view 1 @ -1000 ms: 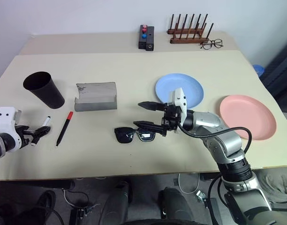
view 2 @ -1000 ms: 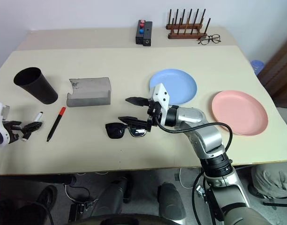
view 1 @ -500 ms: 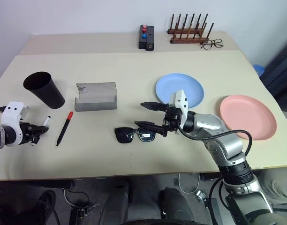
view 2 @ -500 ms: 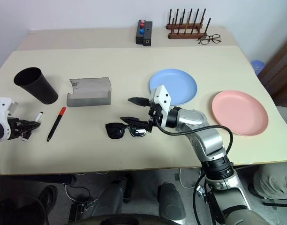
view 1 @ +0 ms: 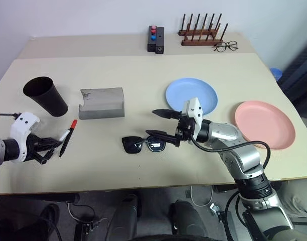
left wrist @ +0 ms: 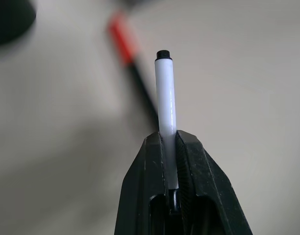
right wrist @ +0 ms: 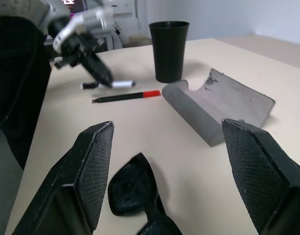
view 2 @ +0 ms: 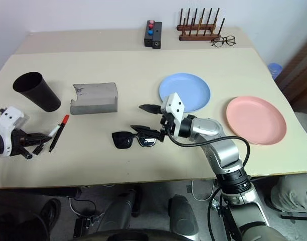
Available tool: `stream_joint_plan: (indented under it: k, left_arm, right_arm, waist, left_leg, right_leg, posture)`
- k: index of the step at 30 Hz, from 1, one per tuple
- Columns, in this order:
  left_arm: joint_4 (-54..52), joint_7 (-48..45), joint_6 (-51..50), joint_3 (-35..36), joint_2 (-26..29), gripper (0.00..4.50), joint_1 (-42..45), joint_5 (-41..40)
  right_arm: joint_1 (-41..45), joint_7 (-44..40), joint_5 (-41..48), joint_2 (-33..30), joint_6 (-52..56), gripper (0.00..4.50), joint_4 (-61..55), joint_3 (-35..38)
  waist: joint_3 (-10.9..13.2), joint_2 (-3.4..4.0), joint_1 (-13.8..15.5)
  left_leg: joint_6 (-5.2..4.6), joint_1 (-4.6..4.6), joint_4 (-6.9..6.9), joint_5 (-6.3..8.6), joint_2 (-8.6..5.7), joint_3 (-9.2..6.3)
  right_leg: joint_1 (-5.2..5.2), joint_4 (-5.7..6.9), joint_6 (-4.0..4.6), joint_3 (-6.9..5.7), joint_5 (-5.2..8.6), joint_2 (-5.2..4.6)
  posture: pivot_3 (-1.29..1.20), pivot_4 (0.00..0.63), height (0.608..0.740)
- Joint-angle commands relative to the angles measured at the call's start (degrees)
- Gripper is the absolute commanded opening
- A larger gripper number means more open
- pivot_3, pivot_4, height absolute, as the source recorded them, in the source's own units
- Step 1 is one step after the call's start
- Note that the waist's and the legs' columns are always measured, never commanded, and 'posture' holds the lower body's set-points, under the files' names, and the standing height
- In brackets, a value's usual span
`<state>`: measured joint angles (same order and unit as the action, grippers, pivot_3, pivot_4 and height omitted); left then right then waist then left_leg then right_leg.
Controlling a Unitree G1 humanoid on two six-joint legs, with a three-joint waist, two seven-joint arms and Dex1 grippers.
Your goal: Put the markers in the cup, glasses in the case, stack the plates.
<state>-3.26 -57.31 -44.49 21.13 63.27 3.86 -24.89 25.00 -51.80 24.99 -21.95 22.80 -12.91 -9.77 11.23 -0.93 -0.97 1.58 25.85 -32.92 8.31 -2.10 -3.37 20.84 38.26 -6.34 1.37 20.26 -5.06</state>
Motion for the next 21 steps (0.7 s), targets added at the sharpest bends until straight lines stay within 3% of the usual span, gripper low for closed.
stream_joint_plan:
  k: [1,6,9,15,21]
  left_arm:
    - [-1.3,1.7,7.5,5.9,-2.5,0.04,4.0,-1.2]
    - [2.0,6.1,16.6,9.1,-11.1,0.04,16.4,-5.6]
    - [5.8,7.8,25.2,9.7,-14.4,0.04,20.6,-4.0]
    - [21.1,12.8,46.8,13.0,-15.6,0.04,27.9,0.4]
    - [35.7,13.9,56.4,14.5,-15.6,0.04,33.5,-0.5]
  right_arm:
    - [1.0,-0.6,0.0,0.2,-1.8,3.56,-0.1,0.3]
    - [1.4,-1.2,-0.1,0.5,-2.2,3.56,0.7,0.2]
    - [1.7,-1.2,-0.4,0.6,-2.5,3.56,1.0,0.0]
    - [4.3,0.6,1.0,0.9,-1.8,3.56,0.9,2.9]
    - [6.8,1.5,4.4,1.1,0.0,3.56,-0.3,5.9]
  waist:
    - [0.0,-0.02,0.2]
    - [-0.1,-0.12,0.3]
    - [-0.1,-0.11,-0.1]
    - [0.0,-0.13,-0.1]
    - [-0.1,-0.16,0.4]
  left_leg:
    - [0.00,0.01,-0.01,0.00,-0.01,0.00]
    - [0.00,0.06,-0.11,-0.02,-0.02,-0.05]
    - [-0.15,0.05,-0.12,-0.13,-0.04,0.00]
    - [-0.07,0.05,-0.14,-0.21,0.04,0.03]
    - [-0.07,-0.15,-0.27,-0.22,-0.01,-0.02]
  right_leg:
    - [-0.01,0.00,0.01,-0.01,0.00,0.00]
    - [-0.02,0.01,-0.16,-0.12,-0.11,0.03]
    - [-0.03,0.03,-0.34,-0.13,-0.21,0.09]
    - [-0.10,0.31,-0.35,-0.12,-0.21,0.37]
    - [-0.17,0.39,-0.37,-0.22,-0.22,0.39]
  posture:
    - [0.00,0.150,0.735]
    - [0.00,0.150,0.735]
    - [0.00,0.150,0.735]
    - [0.00,0.150,0.735]
    - [0.00,0.150,0.735]
